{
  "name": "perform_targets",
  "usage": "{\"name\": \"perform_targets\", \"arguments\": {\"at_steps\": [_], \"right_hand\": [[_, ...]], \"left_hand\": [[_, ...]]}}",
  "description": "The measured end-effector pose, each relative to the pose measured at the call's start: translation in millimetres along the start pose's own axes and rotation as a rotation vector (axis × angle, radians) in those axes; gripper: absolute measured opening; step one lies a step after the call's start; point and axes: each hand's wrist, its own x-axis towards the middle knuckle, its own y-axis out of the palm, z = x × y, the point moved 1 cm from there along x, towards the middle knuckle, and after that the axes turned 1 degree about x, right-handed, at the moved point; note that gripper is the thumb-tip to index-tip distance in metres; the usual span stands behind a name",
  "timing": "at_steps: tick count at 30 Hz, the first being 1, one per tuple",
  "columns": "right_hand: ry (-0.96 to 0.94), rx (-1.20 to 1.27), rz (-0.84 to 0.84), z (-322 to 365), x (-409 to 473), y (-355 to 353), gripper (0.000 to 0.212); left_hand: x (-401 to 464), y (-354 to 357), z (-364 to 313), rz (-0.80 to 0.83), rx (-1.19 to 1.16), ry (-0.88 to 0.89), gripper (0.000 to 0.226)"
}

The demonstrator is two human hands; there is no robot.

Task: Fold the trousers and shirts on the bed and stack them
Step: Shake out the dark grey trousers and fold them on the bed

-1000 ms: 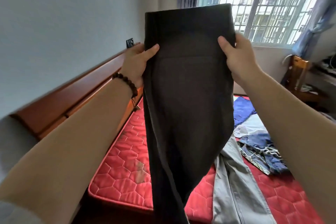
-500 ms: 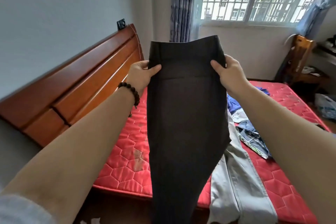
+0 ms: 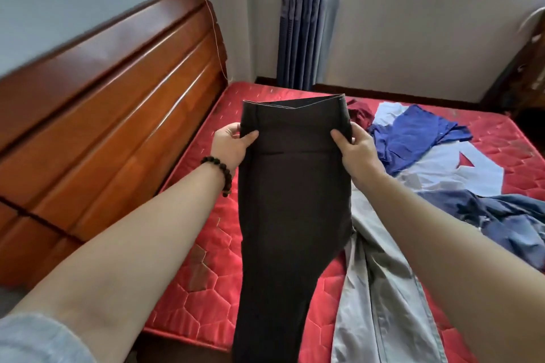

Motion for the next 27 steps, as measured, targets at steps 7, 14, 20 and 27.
{"name": "perform_targets", "arguments": {"at_steps": [7, 14, 20, 27], "right_hand": [[0.074, -0.038, -0.012, -91, 81, 34, 0.004], [0.111, -0.240, -0.021, -209, 166, 80, 0.014], [0.202, -0.325, -0.037, -321, 227, 121, 0.014], [0.361, -0.489, 0.015, -442, 267, 157, 0.027]], "left_hand": [[89, 19, 73, -0.058, 0.201, 0.032, 0.010], [197, 33, 175, -0.048, 0.298, 0.020, 0.007], [280, 48, 285, 0.003, 0.349, -0.032, 0.007], [334, 58, 401, 0.218, 0.508, -0.245, 0.027]]}}
